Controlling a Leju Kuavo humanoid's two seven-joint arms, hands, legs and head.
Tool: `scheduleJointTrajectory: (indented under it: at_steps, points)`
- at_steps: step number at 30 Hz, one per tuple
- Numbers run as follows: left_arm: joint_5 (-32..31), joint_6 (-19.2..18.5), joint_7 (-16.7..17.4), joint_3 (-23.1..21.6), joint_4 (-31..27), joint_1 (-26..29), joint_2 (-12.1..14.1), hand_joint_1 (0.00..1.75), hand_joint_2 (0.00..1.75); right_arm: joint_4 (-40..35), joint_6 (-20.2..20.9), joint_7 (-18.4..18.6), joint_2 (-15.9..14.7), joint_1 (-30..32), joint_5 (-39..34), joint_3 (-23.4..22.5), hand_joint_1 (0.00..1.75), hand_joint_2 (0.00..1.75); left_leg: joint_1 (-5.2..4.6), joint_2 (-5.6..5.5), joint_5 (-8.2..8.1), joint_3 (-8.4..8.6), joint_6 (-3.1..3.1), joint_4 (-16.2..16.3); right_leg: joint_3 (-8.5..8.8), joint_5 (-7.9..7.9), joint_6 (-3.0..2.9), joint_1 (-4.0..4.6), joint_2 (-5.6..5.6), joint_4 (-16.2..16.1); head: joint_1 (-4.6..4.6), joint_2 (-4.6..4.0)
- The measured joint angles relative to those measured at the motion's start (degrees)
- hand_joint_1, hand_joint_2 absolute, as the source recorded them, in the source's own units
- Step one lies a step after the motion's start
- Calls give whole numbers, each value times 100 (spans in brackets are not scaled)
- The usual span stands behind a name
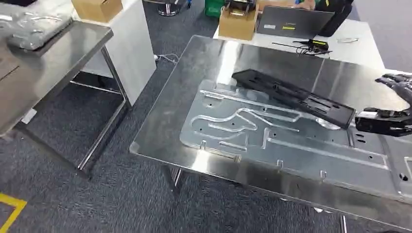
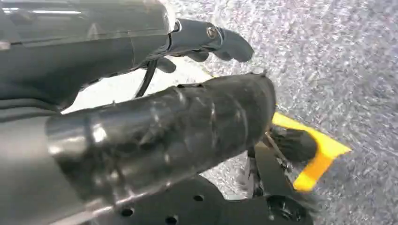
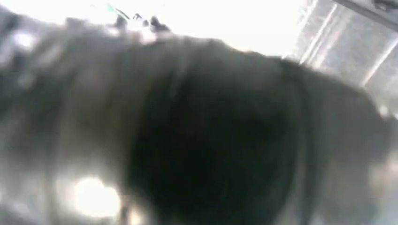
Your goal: Take the parts from the cabinet and place them on the table.
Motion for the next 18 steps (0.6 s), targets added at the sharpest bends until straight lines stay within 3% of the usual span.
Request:
scheduleJointTrajectory:
  at_steps: [1,2,3,4,5,6,7,9,10,11,12,14,15,16,17,18]
  points:
    - [-2,0,4,0,0,0,0,0,0,-2,27,-4,4,-7,7,0,0,0,0,0,54,-99,-11,29,36,27,7,0,1,166,-2,2]
    - [-7,0,13,0,0,0,0,0,0,-2,55,-9,4,-40,11,0,0,0,1,0,98,-193,-15,67,204,173,13,-4,0,59,-2,2]
    - [-16,0,20,0,0,-1,0,0,0,-7,86,-13,4,-89,13,0,0,0,4,0,128,-275,-29,104,446,342,15,-9,-1,-220,0,2]
    - [-15,-4,20,0,0,-4,-4,0,0,-15,122,-13,4,-152,22,-2,0,0,8,0,159,-371,-46,165,829,496,13,-11,-1,-719,-2,2]
    - [-15,-4,20,0,0,-15,-4,0,0,-17,156,-17,4,-202,37,-7,0,0,8,-2,179,-426,-69,237,1178,410,-3,-10,8,-1223,-2,2]
    - [-18,-4,20,0,0,-16,-4,0,0,-17,188,-26,-11,-238,55,-15,0,0,-20,-21,200,-486,-102,268,1302,282,-31,43,13,-1473,0,2]
    - [-20,-11,20,-2,0,-10,-4,0,0,-26,217,-57,-9,-241,59,-24,0,0,-22,-25,241,-468,-127,260,1259,370,-102,47,22,-1393,-13,2]
    - [-26,-24,20,-2,0,-9,-2,0,0,-28,287,-77,-9,-337,66,-26,0,0,-17,-38,330,-486,-186,255,1210,388,-166,63,14,-1411,4,2]
    - [-26,-28,20,-2,0,9,-2,0,0,-31,302,-83,-24,-363,66,-26,0,0,-52,-65,372,-526,-230,247,1145,453,-229,20,-7,-1452,-2,2]
    - [-26,-28,17,0,0,6,0,0,0,-33,319,-96,-35,-409,61,-24,0,0,-15,-80,223,-574,-263,333,1099,526,-270,5,-28,-1456,13,0]
    - [-29,-31,20,0,0,9,0,0,0,-37,326,-100,-48,-415,55,-24,0,0,-12,-74,-104,-666,-292,540,1029,583,-324,-3,-31,-1458,-4,2]
    - [-31,-33,22,0,0,18,0,0,0,-39,326,-100,-48,-447,55,-26,0,0,30,-72,-798,-831,-346,1315,868,711,-355,1,-29,-1456,0,0]
    - [-33,-33,28,0,0,16,0,0,0,-44,324,-101,-48,-468,55,-26,0,0,47,-71,-999,-892,-366,1731,782,784,-354,6,-26,-1450,-4,2]
    - [-35,-33,37,0,0,12,0,0,0,-46,322,-101,-48,-469,55,-26,0,0,57,-71,-992,-876,-371,1955,701,850,-344,12,-19,-1442,-2,0]
    - [-37,-31,50,0,0,3,0,0,0,-48,319,-100,-48,-466,55,-26,0,0,63,-71,-834,-757,-365,1960,611,914,-338,14,-16,-1433,-2,0]
    - [-42,-31,52,0,0,-4,0,0,0,-48,313,-101,-48,-467,55,-26,0,0,62,-71,-622,-555,-350,1766,533,970,-330,18,-16,-1427,-2,2]
